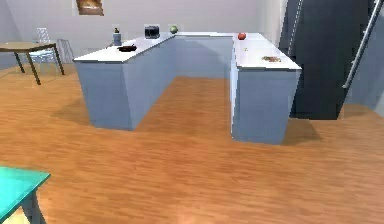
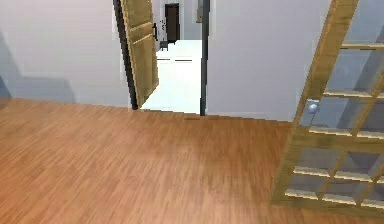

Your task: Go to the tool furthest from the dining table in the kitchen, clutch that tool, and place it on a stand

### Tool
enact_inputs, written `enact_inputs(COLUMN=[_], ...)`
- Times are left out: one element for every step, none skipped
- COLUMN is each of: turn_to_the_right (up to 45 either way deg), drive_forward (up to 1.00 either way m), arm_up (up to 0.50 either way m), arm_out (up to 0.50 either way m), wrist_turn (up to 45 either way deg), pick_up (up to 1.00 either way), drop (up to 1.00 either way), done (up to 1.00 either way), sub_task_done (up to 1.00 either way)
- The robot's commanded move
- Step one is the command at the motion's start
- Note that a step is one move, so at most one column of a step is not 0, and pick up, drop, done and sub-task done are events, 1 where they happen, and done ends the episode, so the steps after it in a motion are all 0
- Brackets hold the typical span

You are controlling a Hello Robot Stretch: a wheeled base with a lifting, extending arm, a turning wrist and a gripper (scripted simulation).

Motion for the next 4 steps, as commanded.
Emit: enact_inputs(turn_to_the_right=[-12.0,0.0,-3.0,0.0], drive_forward=[0.0,1.0,0.0,0.45], arm_up=[0.0,0.0,0.0,0.0], arm_out=[0.0,0.0,0.0,0.0], wrist_turn=[0.0,0.0,0.0,0.0], pick_up=[0.0,0.0,0.0,0.0], drop=[0.0,0.0,0.0,0.0], done=[0.0,0.0,0.0,0.0], sub_task_done=[0.0,0.0,0.0,0.0])
